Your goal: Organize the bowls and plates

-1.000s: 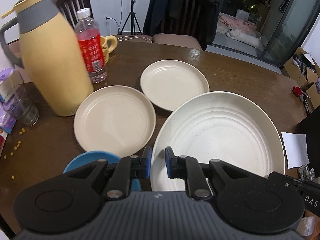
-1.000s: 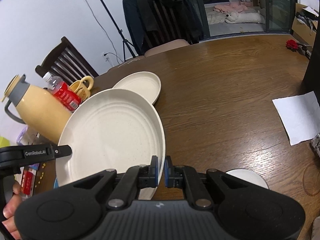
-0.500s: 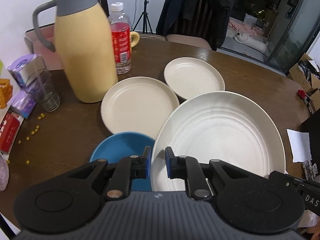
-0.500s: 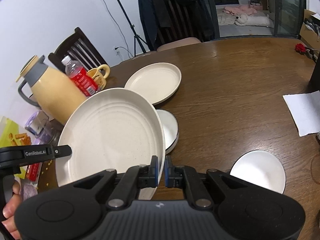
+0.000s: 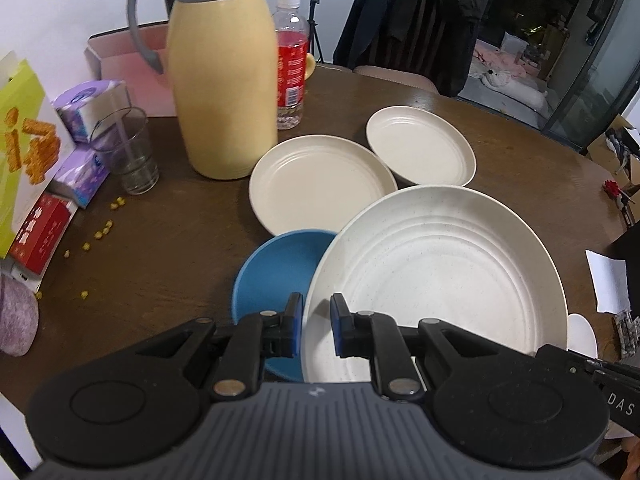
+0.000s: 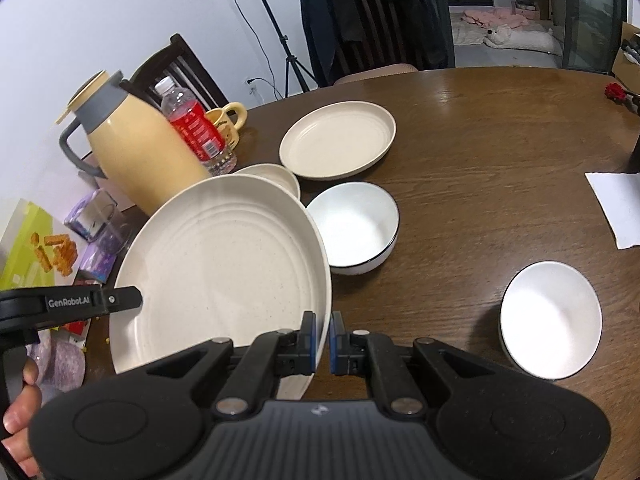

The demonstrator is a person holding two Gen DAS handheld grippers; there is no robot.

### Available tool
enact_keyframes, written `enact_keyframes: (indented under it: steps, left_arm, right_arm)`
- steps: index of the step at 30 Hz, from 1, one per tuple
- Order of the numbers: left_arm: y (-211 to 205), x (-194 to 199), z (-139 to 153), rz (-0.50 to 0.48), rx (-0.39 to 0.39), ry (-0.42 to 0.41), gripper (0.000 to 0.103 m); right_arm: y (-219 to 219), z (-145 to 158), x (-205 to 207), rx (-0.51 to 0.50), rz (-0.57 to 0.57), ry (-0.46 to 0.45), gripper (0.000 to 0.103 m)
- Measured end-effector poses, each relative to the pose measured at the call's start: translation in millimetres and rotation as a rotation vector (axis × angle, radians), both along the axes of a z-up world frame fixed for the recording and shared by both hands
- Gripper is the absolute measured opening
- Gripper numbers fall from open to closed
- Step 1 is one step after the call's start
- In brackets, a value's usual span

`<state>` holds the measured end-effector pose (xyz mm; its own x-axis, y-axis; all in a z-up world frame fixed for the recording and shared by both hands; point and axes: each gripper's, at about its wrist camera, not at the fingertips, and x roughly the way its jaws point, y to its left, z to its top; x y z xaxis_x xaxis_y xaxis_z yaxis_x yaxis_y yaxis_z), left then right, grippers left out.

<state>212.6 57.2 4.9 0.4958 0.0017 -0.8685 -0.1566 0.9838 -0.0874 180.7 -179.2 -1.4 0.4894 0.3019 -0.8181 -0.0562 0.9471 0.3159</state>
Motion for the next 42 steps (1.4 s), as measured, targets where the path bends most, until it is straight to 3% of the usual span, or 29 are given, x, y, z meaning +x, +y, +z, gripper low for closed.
enact_keyframes:
  steps: [42]
  left_arm:
    - [99, -88, -26, 0.201, -0.012, 0.060, 0.015]
  right_arm:
    - [98, -29, -42, -0.017, 0.221, 0.075, 0.007]
